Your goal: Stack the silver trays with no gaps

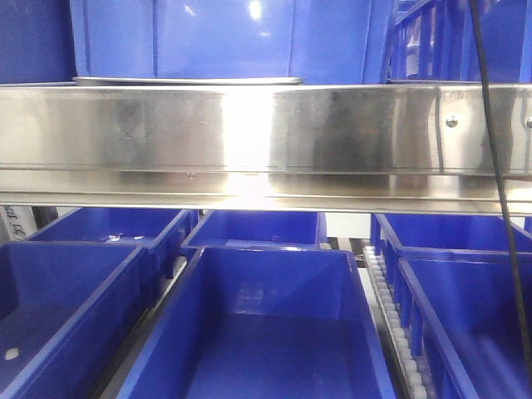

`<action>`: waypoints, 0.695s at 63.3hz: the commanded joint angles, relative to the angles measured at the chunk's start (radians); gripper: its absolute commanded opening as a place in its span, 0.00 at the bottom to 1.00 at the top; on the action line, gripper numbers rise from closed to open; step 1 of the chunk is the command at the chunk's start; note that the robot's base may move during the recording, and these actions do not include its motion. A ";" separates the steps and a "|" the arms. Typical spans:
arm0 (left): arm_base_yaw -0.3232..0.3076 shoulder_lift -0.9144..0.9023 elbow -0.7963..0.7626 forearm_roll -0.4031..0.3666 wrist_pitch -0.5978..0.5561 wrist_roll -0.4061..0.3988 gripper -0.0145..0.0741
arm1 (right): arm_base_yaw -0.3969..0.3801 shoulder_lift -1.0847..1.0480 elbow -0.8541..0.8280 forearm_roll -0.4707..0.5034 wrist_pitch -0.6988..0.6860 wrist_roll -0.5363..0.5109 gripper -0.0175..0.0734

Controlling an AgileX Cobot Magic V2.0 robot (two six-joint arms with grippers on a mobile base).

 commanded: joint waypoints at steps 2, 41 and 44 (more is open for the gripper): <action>0.002 -0.007 0.041 -0.017 -0.050 0.000 0.18 | 0.001 -0.012 -0.004 -0.015 -0.022 -0.008 0.11; -0.003 -0.034 0.041 -0.043 0.035 0.000 0.18 | 0.001 -0.012 -0.004 -0.015 -0.085 -0.008 0.11; -0.005 -0.034 0.041 -0.027 0.035 0.000 0.18 | 0.001 -0.012 -0.004 -0.015 -0.102 -0.008 0.11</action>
